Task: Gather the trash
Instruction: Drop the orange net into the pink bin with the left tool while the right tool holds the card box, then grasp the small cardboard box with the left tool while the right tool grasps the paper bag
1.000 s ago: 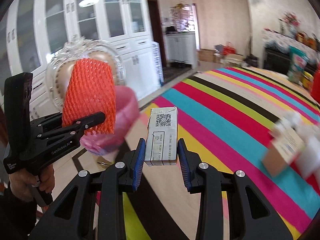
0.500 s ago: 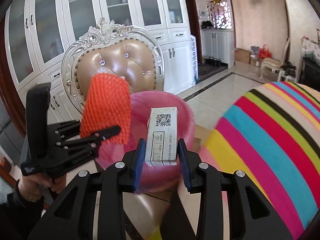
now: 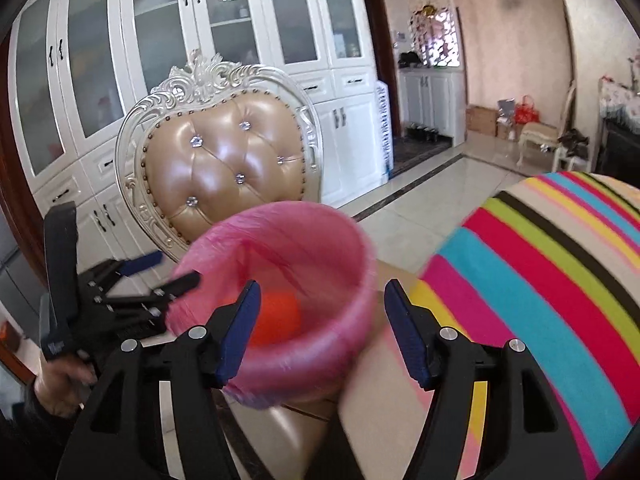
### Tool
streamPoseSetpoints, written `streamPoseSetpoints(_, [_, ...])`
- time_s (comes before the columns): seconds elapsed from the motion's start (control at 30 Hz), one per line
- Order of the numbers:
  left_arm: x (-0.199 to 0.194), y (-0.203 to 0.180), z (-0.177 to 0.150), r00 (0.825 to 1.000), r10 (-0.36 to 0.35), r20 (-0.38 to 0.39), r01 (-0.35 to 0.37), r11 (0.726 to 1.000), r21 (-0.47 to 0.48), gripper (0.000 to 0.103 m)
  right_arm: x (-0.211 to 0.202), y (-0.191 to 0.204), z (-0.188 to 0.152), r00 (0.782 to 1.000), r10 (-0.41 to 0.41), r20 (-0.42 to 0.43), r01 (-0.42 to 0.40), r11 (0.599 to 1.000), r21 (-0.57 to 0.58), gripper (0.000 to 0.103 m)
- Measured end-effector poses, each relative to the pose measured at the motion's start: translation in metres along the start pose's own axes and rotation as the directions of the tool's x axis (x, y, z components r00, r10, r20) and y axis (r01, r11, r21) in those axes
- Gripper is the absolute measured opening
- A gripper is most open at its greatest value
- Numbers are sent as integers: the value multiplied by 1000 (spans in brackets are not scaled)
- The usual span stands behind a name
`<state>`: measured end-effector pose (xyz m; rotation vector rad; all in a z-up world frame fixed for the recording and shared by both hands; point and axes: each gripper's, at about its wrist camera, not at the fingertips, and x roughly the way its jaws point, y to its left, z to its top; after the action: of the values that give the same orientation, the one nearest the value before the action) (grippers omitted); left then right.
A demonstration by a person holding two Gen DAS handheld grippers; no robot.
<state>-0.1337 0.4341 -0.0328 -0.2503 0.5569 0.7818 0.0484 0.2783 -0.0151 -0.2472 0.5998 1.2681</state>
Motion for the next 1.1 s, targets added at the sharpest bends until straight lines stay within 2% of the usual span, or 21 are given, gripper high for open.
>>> streamPoseSetpoints(0.13, [-20,-20,-1,998,-31,46,33,999,-27,89,-43,-22,-22,996,-84,29,84,996,19,62])
streamPoseSetpoints(0.27, [-41,-75,0,986,-144,78,142,989,38,97,-97,-55,-51,981,-190,44,186,978,91,62])
streamPoseSetpoints(0.33, [-50,-110,0,971,-225,84,219,973,73,98,-125,-70,-66,967,-250,54,243,963,118,62])
streamPoseSetpoints(0.4, [-53,-140,-1,953,-296,59,290,953,94,98,-156,-88,-82,948,-312,61,300,941,156,63])
streamPoseSetpoints(0.47, [-54,-181,-3,925,-380,17,376,920,108,98,-185,-103,-100,925,-375,60,359,914,191,65])
streamPoseSetpoints(0.67, [-62,-284,-15,847,-525,-82,531,829,176,98,-268,-154,-162,835,-551,-2,526,796,299,66])
streamPoseSetpoints(0.73, [-65,-315,-22,827,-552,-109,562,801,206,98,-290,-168,-180,803,-596,-23,570,755,325,66])
streamPoseSetpoints(0.87, [-60,-381,-39,785,-575,-230,619,742,257,98,-335,-200,-215,728,-681,-75,656,661,365,74])
streamPoseSetpoints(0.9, [-58,-396,-43,779,-575,-250,626,733,267,98,-347,-211,-226,700,-708,-99,684,623,379,74])
streamPoseSetpoints(0.97, [-52,-422,-52,777,-560,-288,628,721,293,98,-369,-233,-247,660,-736,-151,719,561,410,74])
streamPoseSetpoints(1.03, [-43,-442,-60,779,-539,-319,624,713,319,98,-383,-255,-260,642,-742,-196,733,518,440,74])
streamPoseSetpoints(1.07, [-40,-453,-62,785,-524,-329,616,714,333,98,-396,-270,-271,623,-751,-220,747,488,451,74])
streamPoseSetpoints(1.1, [-38,-463,-64,788,-516,-336,613,712,344,98,-403,-279,-277,613,-755,-234,756,474,452,74])
